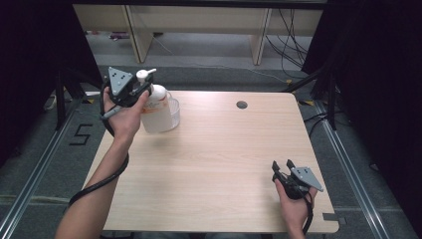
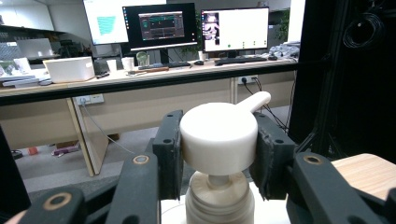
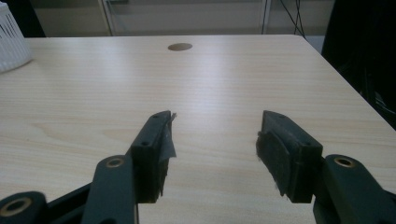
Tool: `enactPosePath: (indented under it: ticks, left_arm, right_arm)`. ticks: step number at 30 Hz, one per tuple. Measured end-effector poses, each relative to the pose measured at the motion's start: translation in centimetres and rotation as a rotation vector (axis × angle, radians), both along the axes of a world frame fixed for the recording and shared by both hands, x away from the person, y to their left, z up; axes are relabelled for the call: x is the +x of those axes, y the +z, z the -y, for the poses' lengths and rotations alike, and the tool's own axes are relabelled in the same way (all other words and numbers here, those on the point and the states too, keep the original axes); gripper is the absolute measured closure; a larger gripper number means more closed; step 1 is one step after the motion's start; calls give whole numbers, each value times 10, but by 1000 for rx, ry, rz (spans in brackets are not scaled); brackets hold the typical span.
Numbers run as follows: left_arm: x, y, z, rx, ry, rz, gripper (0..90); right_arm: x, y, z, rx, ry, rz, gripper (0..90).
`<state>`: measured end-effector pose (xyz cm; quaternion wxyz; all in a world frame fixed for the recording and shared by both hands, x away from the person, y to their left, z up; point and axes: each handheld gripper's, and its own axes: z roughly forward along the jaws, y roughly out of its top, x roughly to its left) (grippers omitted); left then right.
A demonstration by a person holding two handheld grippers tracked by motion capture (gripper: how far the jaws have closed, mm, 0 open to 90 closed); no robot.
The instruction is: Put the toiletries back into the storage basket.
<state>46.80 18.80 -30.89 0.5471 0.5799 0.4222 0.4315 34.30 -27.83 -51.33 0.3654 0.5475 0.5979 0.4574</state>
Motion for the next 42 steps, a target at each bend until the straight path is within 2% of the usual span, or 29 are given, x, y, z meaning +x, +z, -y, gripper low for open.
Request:
enactPosePath:
  ticks: [9,10,13,14,17,18,19,24,25,26,27,30,31,34,35,36,39,40,42]
  left_arm:
    - [4,4,-1,0,6,7,585]
    - [5,5,-2,-2,7,9,585]
    - [6,6,-3,-5,9,8,585]
    - [6,6,-3,-5,9,8,585]
    - [8,6,-2,-6,8,9,585]
    - [8,6,-3,-4,6,8,585]
    - [9,6,-2,-5,7,9,585]
    - [12,8,-3,-8,9,12,585]
    - [12,8,-3,-10,8,13,585]
    - [12,8,-3,-10,8,13,585]
    - [13,9,-3,-11,10,13,585]
    - [15,11,-4,-14,9,15,585]
    - [15,11,-4,-14,9,15,585]
    - [17,13,-4,-11,10,17,585]
    - [17,13,-4,-11,10,19,585]
    - [17,13,-4,-11,10,19,585]
    - [20,15,-4,-16,11,19,585]
    - [21,15,-4,-16,10,19,585]
    - [21,15,-4,-17,10,20,585]
  right_arm:
    - [0,0,-1,5,-3,-6,449]
    - [0,0,0,-13,-4,1,449]
    - [0,0,0,-12,-4,1,449]
    - [0,0,-1,5,-3,-5,449]
    - [0,0,0,-12,-4,1,449]
    - [0,0,-1,6,-3,-6,449]
    - [0,0,0,-12,-4,0,449]
    - [0,0,0,-13,-3,1,449]
    - [-1,0,-2,9,-10,-9,449]
    - [-1,0,-2,9,-10,-9,449]
    - [0,0,0,-12,-3,1,448]
    - [0,0,0,-12,-3,1,449]
    - [-1,0,-3,29,-15,-20,449]
    - [-2,0,-3,30,-15,-21,448]
    - [-1,0,-3,28,-14,-20,448]
    - [0,0,0,-13,-3,1,448]
    - [0,0,-1,7,-2,-7,448]
    - [0,0,0,-11,-3,0,449]
    - [-2,0,-3,28,-13,-21,449]
